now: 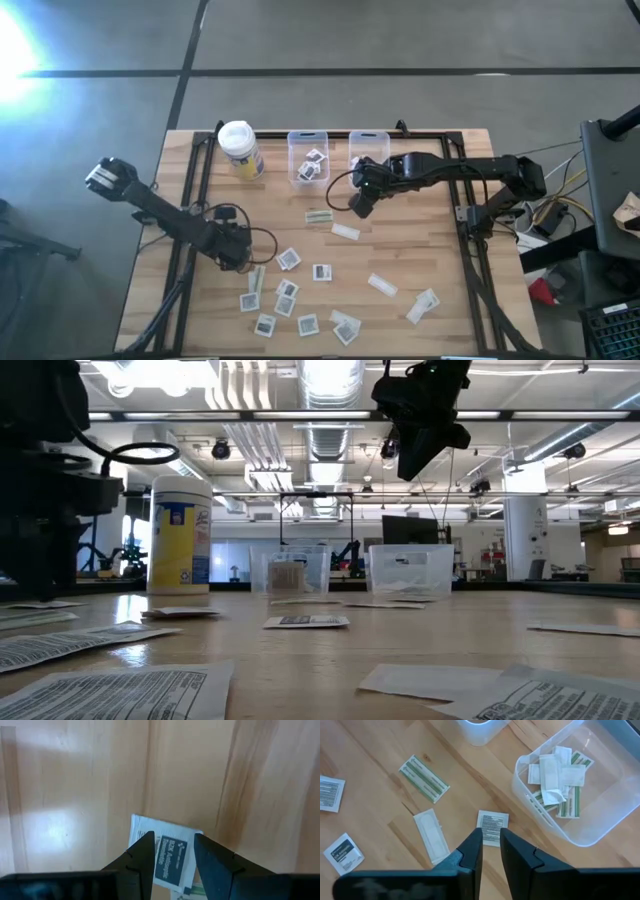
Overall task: Pick & Place First Aid Supplies
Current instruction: Put the towelette pack into the left transparent bin
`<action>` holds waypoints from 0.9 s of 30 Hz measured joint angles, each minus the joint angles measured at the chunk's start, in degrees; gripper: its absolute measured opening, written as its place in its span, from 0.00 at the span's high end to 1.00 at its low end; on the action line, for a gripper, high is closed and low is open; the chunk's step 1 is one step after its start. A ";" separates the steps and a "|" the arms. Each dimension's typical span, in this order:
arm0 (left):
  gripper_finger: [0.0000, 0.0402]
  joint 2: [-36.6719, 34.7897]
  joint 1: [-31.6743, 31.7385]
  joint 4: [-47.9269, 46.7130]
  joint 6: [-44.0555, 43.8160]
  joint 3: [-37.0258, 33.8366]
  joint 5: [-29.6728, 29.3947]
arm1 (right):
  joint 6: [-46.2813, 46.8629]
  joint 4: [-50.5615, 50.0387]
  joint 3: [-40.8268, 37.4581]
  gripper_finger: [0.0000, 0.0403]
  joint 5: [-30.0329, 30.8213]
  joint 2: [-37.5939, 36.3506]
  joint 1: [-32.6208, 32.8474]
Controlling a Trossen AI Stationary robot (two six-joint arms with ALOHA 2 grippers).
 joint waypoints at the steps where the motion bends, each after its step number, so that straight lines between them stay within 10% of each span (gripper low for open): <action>1: 0.67 0.00 0.18 0.26 0.56 0.00 0.49 | 0.00 0.00 -0.02 0.83 -0.01 0.00 0.04; 27: 0.67 -0.07 13.39 3.32 8.20 -0.02 14.31 | -0.09 0.09 -0.02 0.86 -0.02 0.00 0.76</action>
